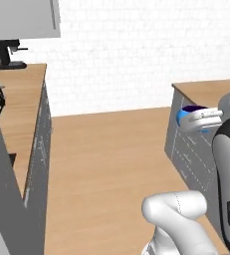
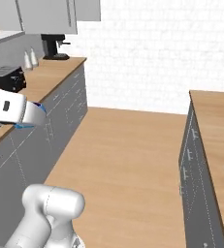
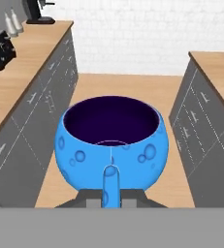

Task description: Gather all objects into one cabinet and sort the glasses and bowls to opposite sides.

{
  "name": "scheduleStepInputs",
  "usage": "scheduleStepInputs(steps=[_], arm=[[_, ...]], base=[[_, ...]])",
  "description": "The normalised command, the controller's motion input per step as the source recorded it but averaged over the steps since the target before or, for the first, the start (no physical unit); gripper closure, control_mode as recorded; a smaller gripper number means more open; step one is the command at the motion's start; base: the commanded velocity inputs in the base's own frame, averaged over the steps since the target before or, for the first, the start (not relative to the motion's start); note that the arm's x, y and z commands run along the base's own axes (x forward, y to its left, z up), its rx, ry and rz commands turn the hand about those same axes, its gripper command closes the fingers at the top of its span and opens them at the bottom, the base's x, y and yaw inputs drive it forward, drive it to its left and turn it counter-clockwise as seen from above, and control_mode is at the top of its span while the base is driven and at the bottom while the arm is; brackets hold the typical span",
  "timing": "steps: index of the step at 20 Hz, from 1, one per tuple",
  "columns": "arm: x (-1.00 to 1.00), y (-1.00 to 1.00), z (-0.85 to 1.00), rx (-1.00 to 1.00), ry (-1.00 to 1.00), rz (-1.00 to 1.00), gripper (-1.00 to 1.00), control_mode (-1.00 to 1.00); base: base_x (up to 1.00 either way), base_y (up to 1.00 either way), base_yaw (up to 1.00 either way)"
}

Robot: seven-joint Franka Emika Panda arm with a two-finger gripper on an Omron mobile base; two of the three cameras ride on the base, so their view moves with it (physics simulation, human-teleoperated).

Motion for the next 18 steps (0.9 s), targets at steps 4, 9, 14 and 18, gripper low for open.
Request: scheduleStepInputs(steps=[4,9,14,18], arm=[[0.00,0.00,0.00,0.00,0.00,0.00,1.00,1.00],[0.00,0.00,0.00,0.00,0.00,0.00,1.00,1.00],[0.00,0.00,0.00,0.00,0.00,0.00,1.00,1.00],[0.00,0.00,0.00,0.00,0.00,0.00,1.00,1.00]], base=[[1.00,-0.10,-0.05],[1.00,-0.09,-0.03],[1.00,-0.08,0.00],[1.00,-0.12,0.00]])
